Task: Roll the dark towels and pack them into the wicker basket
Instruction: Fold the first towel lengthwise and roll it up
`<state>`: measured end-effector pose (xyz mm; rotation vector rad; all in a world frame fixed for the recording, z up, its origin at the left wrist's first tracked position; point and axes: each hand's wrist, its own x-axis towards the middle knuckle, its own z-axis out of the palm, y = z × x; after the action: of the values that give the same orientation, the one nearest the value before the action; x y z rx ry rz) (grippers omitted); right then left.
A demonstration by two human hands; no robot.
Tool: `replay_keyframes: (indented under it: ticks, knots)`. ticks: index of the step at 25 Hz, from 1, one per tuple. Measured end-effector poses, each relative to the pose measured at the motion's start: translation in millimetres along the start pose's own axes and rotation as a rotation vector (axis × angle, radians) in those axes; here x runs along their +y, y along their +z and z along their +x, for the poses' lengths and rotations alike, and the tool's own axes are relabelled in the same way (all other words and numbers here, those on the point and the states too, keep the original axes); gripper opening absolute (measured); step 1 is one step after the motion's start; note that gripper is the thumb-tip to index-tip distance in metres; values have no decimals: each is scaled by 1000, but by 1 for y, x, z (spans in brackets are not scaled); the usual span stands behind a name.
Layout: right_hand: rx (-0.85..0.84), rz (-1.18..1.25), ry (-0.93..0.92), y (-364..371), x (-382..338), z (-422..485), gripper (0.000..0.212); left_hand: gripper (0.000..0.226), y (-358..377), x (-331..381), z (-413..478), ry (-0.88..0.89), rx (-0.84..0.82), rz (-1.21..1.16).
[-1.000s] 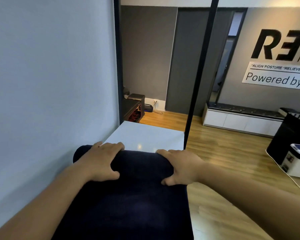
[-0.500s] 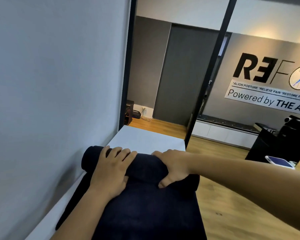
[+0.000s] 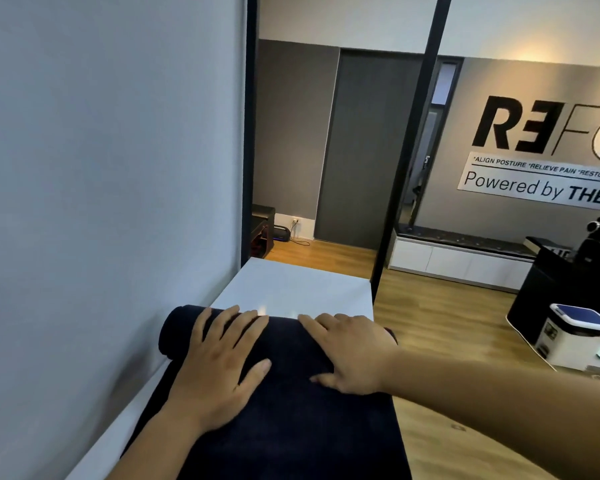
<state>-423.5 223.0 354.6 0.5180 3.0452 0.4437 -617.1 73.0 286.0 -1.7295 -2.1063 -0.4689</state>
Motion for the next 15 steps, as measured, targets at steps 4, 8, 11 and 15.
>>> replay_keyframes:
  ticks: [4, 8, 11, 15]
  knots:
    - [97, -83, 3, 5, -18, -21, 90, 60, -2, 7, -20, -38, 7, -38]
    - [78, 106, -21, -7, -27, -33, 74, 54, -9, 14, -42, -27, 25, 15]
    - [-166, 344, -68, -36, 2, -18, 97, 60, -16, 24, -50, -49, 14, 98]
    - [-355, 501, -18, -37, 17, -8, 90, 64, -18, 27, -48, -70, 6, 176]
